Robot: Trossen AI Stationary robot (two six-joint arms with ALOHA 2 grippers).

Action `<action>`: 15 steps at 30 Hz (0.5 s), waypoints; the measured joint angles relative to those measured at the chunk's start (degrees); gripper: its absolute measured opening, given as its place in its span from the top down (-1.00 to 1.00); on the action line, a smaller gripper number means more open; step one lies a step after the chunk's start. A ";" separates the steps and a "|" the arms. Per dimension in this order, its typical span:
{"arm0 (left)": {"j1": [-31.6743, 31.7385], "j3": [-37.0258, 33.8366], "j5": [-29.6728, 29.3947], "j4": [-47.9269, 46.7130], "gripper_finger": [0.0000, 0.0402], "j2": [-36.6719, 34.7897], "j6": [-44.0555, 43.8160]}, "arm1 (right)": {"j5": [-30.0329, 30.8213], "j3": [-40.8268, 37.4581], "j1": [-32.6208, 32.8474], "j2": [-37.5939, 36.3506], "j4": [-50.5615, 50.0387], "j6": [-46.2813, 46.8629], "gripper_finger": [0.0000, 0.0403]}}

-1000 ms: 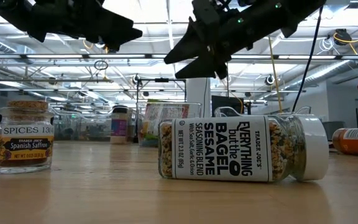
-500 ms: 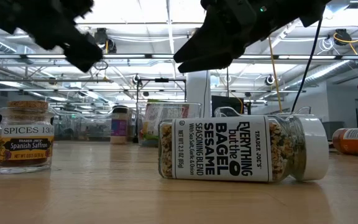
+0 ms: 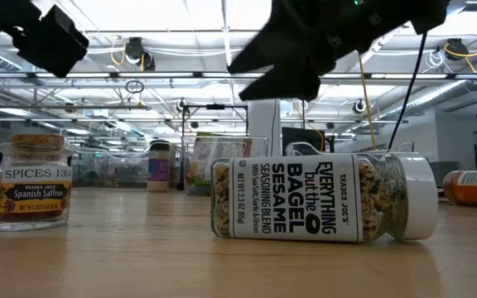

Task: Pick & Place Food Item
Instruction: Put the brown seasoning bottle into the left transparent bin

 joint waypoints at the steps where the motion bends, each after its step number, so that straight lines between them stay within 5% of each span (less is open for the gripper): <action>1: -0.51 1.09 -0.51 -0.31 -0.12 1.69 -0.15 | -0.05 0.07 0.41 0.38 0.69 0.53 -0.41; 15: -1.12 15.55 -0.57 -15.15 -0.12 19.28 -2.74 | 1.62 -0.12 5.09 4.35 1.92 3.73 -0.41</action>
